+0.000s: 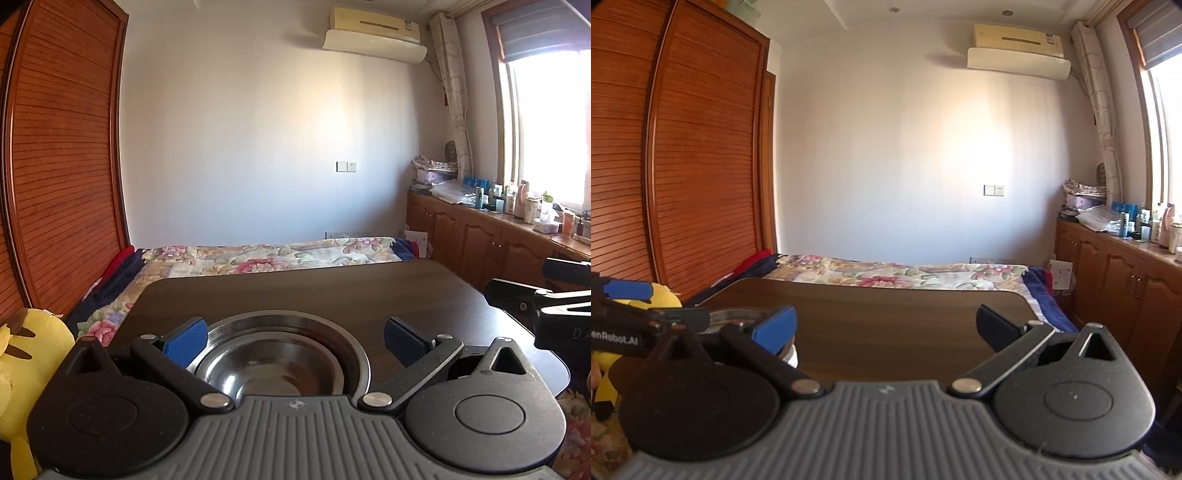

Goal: Organize plates and bowls

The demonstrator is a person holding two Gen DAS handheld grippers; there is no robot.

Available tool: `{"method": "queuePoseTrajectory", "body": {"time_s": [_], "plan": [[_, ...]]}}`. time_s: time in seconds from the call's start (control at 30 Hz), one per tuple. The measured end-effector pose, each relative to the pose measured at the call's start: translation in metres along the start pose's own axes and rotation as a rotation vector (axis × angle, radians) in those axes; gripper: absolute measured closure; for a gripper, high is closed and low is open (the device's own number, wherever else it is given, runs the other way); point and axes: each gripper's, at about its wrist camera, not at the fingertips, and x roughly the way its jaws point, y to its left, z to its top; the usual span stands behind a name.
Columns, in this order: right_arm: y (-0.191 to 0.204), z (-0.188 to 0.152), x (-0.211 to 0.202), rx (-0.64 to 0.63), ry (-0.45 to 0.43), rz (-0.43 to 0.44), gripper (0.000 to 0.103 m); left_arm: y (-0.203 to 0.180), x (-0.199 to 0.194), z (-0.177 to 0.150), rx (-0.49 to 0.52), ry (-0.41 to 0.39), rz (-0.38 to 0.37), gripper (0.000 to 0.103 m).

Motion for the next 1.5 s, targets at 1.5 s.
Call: {"method": "queuePoseTrajectory", "body": {"time_s": [1.5], "plan": [[-0.002, -0.034, 0.008, 0.017, 0.094, -0.042, 0.000, 0.014, 0.012, -0.039, -0.032, 0.096, 0.081, 0.000]]}}
